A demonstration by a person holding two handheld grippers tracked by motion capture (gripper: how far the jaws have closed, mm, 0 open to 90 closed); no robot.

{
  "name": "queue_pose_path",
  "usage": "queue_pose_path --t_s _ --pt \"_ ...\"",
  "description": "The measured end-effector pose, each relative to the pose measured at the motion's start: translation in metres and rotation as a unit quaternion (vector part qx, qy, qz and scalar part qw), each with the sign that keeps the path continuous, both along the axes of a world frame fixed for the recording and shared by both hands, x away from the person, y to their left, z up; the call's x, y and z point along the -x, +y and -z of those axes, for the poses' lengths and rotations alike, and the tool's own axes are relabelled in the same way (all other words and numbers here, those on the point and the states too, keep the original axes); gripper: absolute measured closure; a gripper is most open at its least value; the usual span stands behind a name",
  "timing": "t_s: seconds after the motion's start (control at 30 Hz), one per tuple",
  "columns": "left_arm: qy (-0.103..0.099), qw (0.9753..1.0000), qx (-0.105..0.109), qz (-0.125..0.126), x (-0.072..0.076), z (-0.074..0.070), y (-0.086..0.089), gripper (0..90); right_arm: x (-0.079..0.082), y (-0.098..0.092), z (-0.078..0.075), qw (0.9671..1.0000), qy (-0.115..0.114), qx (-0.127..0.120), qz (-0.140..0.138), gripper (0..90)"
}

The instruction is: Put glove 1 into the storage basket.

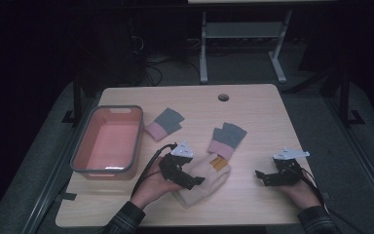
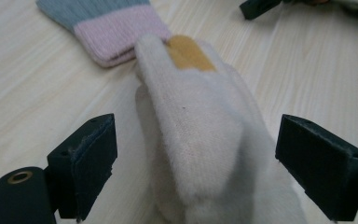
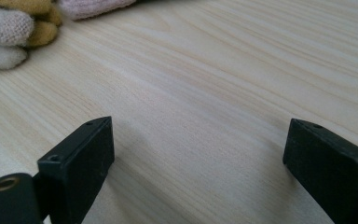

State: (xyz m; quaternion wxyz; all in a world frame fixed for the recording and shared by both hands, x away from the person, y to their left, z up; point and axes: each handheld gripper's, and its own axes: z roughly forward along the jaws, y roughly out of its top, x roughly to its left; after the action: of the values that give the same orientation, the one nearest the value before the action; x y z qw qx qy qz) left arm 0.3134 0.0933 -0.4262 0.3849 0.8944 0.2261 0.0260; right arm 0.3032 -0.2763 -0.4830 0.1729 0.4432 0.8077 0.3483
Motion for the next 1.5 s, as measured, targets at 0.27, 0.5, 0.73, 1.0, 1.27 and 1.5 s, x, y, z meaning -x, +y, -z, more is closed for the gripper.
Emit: queue_pose_path --t_s 0.27,0.5,0.73,1.0,1.27,1.5 --pt "0.022 0.9987 -0.047 0.002 -0.003 0.029 -0.007 11.8 0.0 0.0 0.0 1.0 0.0 0.0 0.003 8.2" --pt "0.03 0.9983 -0.048 0.011 -0.001 0.037 -0.009 12.0 0.0 0.0 0.0 1.0 0.0 0.001 0.003 8.2" --pt "0.031 0.9985 -0.041 0.019 0.003 0.036 -0.009 22.2 0.0 0.0 0.0 1.0 0.0 0.001 0.005 8.2" --pt "0.065 0.9968 -0.033 0.034 0.003 0.032 -0.008 51.8 0.0 0.0 0.0 1.0 0.0 0.001 0.005 8.2" --pt "0.088 0.9953 -0.027 0.031 0.0 0.029 -0.005 68.2 0.0 0.0 0.0 1.0 -0.001 0.001 0.006 8.4" --pt "0.077 0.9962 -0.023 0.032 0.001 0.021 -0.005 76.3 0.0 -0.001 0.0 1.0 -0.001 0.001 0.008 8.5"
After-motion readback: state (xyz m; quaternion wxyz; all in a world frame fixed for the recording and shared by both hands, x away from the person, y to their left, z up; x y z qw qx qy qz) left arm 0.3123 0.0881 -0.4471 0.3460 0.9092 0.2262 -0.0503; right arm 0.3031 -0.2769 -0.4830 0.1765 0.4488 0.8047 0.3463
